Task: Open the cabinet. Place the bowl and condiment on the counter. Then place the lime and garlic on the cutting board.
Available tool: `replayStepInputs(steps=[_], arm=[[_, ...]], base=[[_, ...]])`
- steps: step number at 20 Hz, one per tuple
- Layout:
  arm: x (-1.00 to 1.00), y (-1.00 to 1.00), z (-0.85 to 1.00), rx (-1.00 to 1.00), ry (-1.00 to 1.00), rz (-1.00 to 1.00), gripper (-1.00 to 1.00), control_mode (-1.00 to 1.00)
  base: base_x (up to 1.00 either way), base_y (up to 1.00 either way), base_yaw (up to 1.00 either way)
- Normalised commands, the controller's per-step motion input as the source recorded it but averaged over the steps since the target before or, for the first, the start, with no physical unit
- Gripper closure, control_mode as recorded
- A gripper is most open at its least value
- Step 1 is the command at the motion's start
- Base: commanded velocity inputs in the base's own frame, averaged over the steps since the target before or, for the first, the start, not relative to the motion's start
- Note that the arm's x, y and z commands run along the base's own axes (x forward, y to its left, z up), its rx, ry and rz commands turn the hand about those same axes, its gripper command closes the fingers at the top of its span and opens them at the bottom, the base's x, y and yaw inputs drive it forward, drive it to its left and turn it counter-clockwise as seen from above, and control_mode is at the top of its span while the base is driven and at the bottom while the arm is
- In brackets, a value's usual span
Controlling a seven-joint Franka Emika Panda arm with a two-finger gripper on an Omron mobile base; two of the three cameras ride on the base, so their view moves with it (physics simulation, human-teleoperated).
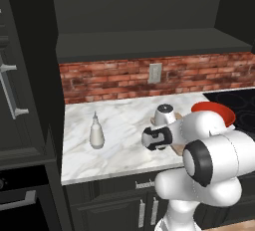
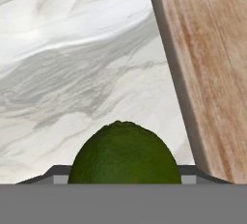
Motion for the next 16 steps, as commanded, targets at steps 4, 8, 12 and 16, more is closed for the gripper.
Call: replayStepInputs(steps=[4,8,12,16], arm=[[0.00,0.00,0.16,0.00,0.00,0.00,1.00,-1.00],[0.00,-0.01,0.39,0.00,0.00,0.00,1.00,-1.00],[0.00,-0.09,0.57,0.03,0.00,0.00,1.00,-1.00],[0.00,-0.19,0.48,0.04,0.00,-0.01,1.00,-1.00]], base=[[0.00,0.00,0.00],[0.00,0.00,0.00],[0.00,0.00,0.00],[0.00,0.00,0.00]])
